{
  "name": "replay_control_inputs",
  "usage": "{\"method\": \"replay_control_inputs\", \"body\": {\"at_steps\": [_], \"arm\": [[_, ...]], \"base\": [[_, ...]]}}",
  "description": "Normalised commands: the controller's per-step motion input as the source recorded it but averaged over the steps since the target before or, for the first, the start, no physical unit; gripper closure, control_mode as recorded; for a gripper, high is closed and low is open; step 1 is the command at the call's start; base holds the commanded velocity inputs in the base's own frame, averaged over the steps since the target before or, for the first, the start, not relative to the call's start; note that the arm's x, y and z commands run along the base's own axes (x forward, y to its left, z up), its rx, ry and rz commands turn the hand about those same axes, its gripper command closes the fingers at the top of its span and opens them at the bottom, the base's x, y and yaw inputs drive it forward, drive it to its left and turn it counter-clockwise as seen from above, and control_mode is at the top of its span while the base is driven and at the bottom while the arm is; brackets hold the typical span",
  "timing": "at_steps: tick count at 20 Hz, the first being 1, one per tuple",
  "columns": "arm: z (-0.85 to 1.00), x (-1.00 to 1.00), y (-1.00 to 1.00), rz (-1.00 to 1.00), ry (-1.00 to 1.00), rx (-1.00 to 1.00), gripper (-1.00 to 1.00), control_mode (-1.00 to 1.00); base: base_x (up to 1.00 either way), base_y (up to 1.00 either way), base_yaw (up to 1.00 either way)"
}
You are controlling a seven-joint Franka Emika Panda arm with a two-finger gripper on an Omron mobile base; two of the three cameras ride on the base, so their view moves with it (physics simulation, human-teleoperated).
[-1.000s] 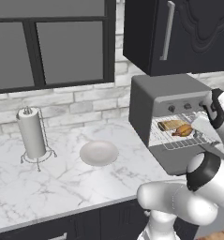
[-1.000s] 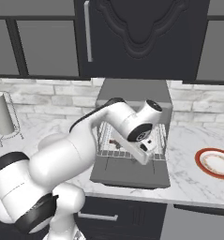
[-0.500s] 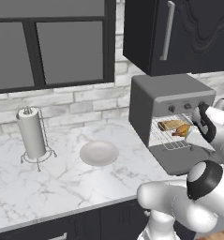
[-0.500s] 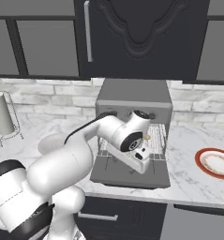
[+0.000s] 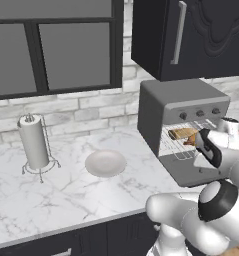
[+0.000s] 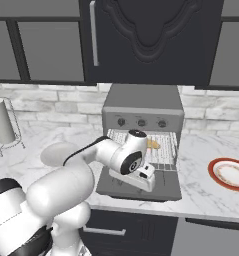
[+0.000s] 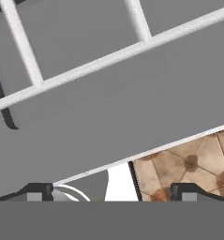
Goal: Open the toaster oven door. Place the baguette on the bottom rack in the toaster oven and place the chicken drumstick on the top rack.
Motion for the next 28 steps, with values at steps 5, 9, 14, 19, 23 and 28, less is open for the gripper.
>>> {"method": "replay_control_inputs", "body": {"at_steps": [5, 9, 14, 19, 23, 28], "arm": [[-0.26, 0.27, -0.14, 0.0, 0.0, 0.0, -1.0, -1.0], [-0.13, 0.47, -0.16, -0.02, 0.03, 0.0, -1.0, -1.0], [-0.08, 0.45, -0.19, -0.04, 0.04, 0.0, -1.0, -1.0], [-0.02, 0.45, -0.17, -0.17, 0.08, 0.08, -1.0, -1.0], [-0.05, 0.4, -0.03, -0.23, 0.04, 0.13, -1.0, -1.0], [-0.16, 0.22, 0.0, -0.17, 0.01, 0.05, -1.0, -1.0]], "base": [[0.0, 0.0, 0.0], [0.0, 0.0, 0.0], [0.0, 0.0, 0.0], [0.0, 0.0, 0.0], [0.0, 0.0, 0.0], [0.0, 0.0, 0.0]]}}
